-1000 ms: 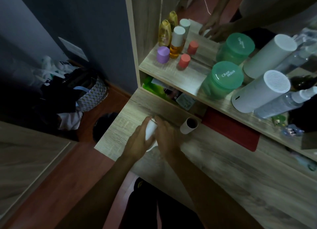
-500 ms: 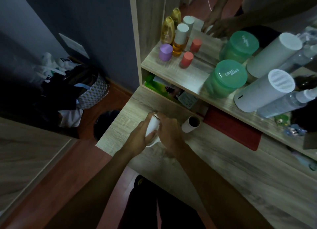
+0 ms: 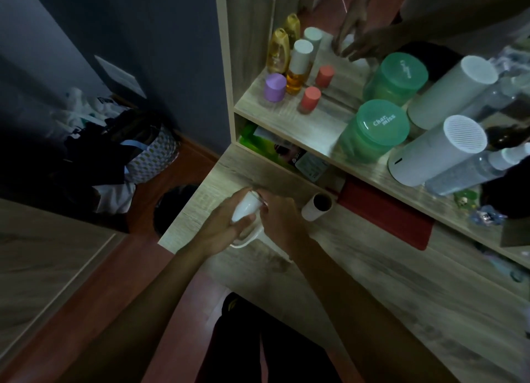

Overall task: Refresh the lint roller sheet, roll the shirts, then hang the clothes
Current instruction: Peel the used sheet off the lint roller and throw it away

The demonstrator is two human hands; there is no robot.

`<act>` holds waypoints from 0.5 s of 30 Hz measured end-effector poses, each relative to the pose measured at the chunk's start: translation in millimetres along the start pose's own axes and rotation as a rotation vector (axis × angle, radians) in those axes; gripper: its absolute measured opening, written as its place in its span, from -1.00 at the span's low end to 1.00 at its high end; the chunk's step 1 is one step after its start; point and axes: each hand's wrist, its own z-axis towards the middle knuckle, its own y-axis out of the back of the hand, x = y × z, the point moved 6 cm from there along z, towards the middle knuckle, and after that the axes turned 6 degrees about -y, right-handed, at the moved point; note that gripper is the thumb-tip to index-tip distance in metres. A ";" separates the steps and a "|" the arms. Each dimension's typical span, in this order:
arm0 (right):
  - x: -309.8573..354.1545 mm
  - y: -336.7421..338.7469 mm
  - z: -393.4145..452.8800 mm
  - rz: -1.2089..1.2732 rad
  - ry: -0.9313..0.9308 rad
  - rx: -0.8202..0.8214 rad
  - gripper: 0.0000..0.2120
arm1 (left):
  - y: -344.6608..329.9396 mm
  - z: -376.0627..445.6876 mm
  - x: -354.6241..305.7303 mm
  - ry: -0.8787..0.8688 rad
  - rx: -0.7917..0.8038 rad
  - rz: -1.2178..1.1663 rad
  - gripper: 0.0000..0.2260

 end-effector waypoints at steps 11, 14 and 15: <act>-3.1 -2.8 -0.5 0.053 -0.116 -0.060 -0.76 | -8.8 6.6 -13.0 -0.057 -0.190 0.211 -0.57; -1.6 1.6 -0.4 0.140 -0.086 -0.073 -0.79 | -5.4 5.6 -13.2 -0.059 -0.164 0.145 -0.53; -1.1 3.6 -1.5 0.160 -0.075 -0.084 -0.78 | -2.9 6.6 -13.3 -0.063 -0.164 0.114 -0.53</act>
